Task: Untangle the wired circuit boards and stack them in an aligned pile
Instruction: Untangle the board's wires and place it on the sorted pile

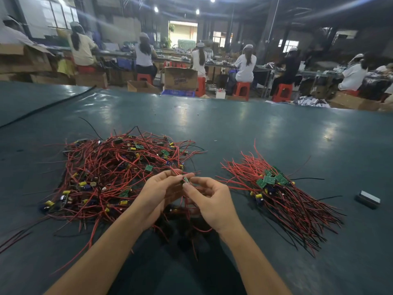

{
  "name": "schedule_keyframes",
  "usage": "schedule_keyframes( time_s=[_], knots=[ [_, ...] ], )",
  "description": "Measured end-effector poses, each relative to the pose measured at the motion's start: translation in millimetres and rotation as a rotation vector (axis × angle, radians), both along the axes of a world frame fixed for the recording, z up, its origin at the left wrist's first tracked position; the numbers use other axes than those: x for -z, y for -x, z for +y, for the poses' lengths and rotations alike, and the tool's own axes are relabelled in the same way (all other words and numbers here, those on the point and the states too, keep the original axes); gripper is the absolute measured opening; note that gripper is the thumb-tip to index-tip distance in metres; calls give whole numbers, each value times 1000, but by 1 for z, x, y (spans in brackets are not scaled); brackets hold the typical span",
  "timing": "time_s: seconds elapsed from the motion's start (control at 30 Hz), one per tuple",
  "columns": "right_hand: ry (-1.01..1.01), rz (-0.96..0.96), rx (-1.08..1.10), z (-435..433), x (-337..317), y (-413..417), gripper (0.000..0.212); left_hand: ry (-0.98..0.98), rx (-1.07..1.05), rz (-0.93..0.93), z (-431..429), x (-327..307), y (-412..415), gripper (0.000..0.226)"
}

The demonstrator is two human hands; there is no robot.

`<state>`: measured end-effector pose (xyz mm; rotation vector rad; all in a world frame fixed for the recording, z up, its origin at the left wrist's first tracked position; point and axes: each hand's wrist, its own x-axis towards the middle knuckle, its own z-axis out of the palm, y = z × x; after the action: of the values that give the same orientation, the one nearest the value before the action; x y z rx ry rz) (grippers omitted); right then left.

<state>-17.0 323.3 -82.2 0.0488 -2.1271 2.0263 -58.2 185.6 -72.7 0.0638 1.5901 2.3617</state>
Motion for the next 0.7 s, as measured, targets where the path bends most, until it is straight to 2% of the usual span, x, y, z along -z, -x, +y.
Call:
schedule_keyframes(
  time_s=[0.13, 0.27, 0.4, 0.53, 0.6, 0.7],
  knots=[
    [35, -12, -6, -3, 2, -2, 19, 44, 8, -5, 0, 2, 2, 13],
    [-155, 78, 111, -1, 3, -2, 21, 27, -127, -7, 2, 1, 3, 16],
    [-343, 136, 207, 7, 1, -2, 34, 7, -273, -52, 0, -1, 5, 20],
    [-435, 281, 414, 19, -4, -2, 35, 44, -336, -58, -5, -1, 7, 16],
    [-401, 370, 529, 26, -9, -2, 30, 168, -328, -14, -9, 1, 8, 15],
    [-435, 523, 628, 30, -14, -3, 25, 637, -319, 210, -10, 8, 8, 9]
  ],
)
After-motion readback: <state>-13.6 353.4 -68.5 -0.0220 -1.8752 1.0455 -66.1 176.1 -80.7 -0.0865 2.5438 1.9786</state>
